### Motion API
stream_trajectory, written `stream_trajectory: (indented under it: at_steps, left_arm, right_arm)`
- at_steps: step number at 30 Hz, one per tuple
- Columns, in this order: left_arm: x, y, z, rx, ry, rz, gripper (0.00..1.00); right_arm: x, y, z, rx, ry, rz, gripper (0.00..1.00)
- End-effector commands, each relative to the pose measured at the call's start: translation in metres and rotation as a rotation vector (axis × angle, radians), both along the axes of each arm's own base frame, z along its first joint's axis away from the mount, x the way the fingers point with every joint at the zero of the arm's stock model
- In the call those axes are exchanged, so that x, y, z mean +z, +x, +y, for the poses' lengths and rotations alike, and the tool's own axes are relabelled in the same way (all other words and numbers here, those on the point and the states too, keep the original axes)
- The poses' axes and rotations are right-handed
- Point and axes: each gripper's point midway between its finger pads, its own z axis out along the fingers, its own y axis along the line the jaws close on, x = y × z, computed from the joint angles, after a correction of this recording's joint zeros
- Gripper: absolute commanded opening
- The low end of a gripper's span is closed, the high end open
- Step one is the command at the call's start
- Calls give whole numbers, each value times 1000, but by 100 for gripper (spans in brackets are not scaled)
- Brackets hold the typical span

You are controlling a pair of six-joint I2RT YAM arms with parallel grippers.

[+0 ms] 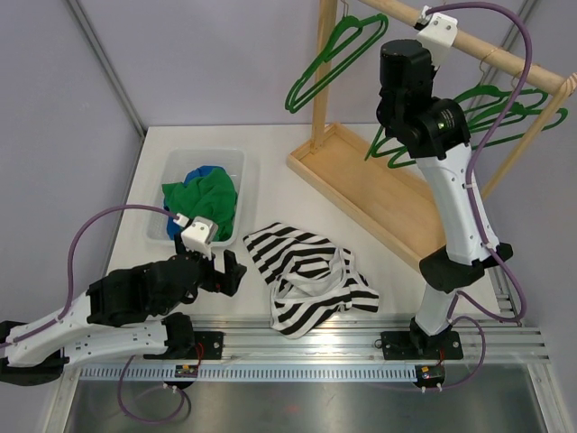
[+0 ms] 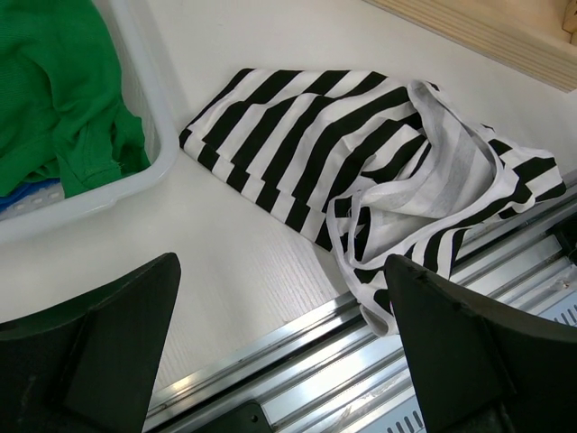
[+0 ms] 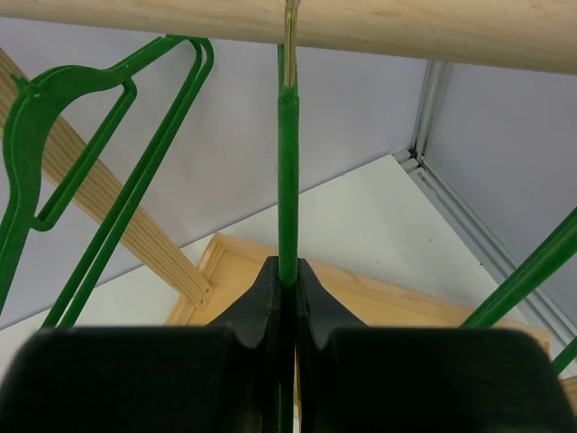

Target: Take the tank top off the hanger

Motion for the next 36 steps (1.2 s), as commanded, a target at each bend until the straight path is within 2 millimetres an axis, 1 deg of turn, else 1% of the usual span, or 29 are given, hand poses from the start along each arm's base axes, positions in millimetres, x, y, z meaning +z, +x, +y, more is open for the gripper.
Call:
stream_trajectory:
  at_steps: [1,5,8,11,14,15,17,18,20,21,23,25,29,31,32,33,34,35,36]
  left_arm:
    - [8,2,-4,0,-47,-21,99]
    - [8,1,-5,-4,-54,-21,99]
    - [7,1,-6,-8,-48,-19,99]
    - [7,1,-7,-7,-44,-16,99]
    - [6,1,-7,-10,-45,-16,99]
    - [6,1,-7,-10,-44,-17,99]
    - [7,0,-7,-13,-46,-15,99]
    - [6,1,-7,-12,-44,-16,99]
    - [7,1,-6,-12,-48,-17,99]
    - [7,0,-6,-11,-50,-16,99]
    - [8,1,-6,-10,-54,-19,99]
    - [8,1,-5,-9,-58,-21,99]
    - [9,0,-5,-9,-61,-20,99]
    - [9,1,-6,-9,-62,-20,99]
    - [8,0,-6,-11,-57,-19,99]
    - [8,1,-7,-11,-54,-18,99]
    - [8,1,-7,-13,-55,-18,99]
    - [8,0,-8,-16,-55,-17,99]
    - [7,1,-10,-16,-46,-14,99]
  right_arm:
    - [25,9,-17,-26,51,-96,0]
    - [18,23,-24,-35,66,-90,0]
    - [15,28,-24,-46,69,-93,0]
    - [5,32,-23,-61,61,-74,0]
    - [-8,37,-22,-66,60,-42,0]
    - [-17,39,-21,-67,54,-21,0]
    - [-23,39,-18,-61,69,-13,0]
    - [-31,40,-17,-57,65,7,0]
    - [-35,38,-15,-51,86,8,0]
    - [-45,40,-14,-49,83,31,0]
    - [-47,38,-13,-44,97,26,0]
    - [-55,40,-11,-42,101,35,0]
    - [-56,40,-8,-25,112,39,0]
    - [-56,42,0,23,125,42,0]
    - [-54,41,3,42,131,41,16]
    - [-49,40,6,61,141,33,27]
    - [-47,40,10,88,154,33,36]
    - [-38,35,12,105,169,16,52]
    - [-37,33,13,122,174,21,61]
